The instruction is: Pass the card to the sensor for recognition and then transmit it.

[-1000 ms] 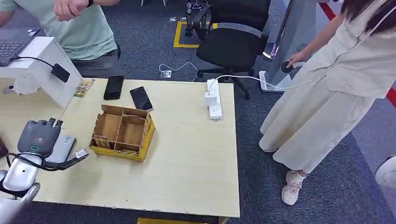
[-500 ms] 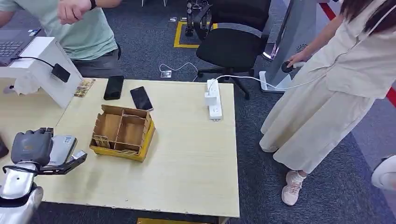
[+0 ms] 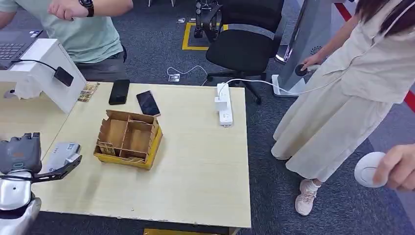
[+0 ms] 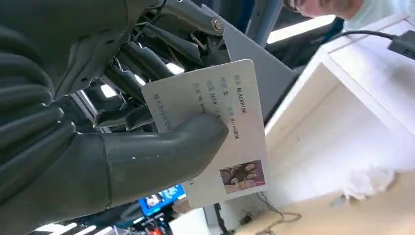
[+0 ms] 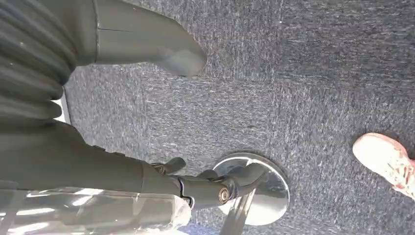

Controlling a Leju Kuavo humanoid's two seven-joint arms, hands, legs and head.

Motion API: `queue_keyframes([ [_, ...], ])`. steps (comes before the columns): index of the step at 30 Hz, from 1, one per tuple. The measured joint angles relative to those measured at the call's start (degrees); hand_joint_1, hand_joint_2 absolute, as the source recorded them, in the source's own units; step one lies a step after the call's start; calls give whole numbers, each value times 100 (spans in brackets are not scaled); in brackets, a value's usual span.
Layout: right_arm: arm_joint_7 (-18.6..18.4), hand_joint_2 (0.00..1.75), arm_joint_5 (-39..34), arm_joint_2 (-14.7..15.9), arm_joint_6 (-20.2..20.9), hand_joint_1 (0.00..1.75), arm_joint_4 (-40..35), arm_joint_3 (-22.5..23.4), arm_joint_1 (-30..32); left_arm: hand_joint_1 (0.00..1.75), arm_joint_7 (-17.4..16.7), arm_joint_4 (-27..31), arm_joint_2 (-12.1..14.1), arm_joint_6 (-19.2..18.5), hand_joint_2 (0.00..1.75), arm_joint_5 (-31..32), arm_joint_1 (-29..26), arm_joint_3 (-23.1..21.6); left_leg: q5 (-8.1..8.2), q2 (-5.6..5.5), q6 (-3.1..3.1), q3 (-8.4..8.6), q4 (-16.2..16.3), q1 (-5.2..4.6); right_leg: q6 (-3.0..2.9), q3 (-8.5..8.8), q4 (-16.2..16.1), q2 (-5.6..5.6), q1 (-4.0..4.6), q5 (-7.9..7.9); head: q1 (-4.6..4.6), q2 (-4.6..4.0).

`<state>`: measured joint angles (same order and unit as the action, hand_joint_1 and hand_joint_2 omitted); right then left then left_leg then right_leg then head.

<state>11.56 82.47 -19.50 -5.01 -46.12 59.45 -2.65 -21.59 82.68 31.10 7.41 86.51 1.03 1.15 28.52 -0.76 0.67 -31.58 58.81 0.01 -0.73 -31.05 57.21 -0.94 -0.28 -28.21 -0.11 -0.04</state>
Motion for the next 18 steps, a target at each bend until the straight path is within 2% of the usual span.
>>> queue_keyframes([
  [4,0,175,0,0,0,0,0,0,0,175,-64,-2,208,-2,175,0,20,-291,0,2,0,1,0,0,0,0,0,-2,0,0,2,0],
  [14,2,175,0,-2,-2,0,0,0,0,175,-50,-50,449,-59,175,0,98,-644,0,0,0,-1,0,-1,0,-1,0,0,0,0,0,0],
  [18,2,175,2,-2,-4,0,0,0,-1,175,148,-251,475,-74,175,0,280,-870,0,0,0,-1,0,-1,0,0,0,1,0,1,0,0],
])
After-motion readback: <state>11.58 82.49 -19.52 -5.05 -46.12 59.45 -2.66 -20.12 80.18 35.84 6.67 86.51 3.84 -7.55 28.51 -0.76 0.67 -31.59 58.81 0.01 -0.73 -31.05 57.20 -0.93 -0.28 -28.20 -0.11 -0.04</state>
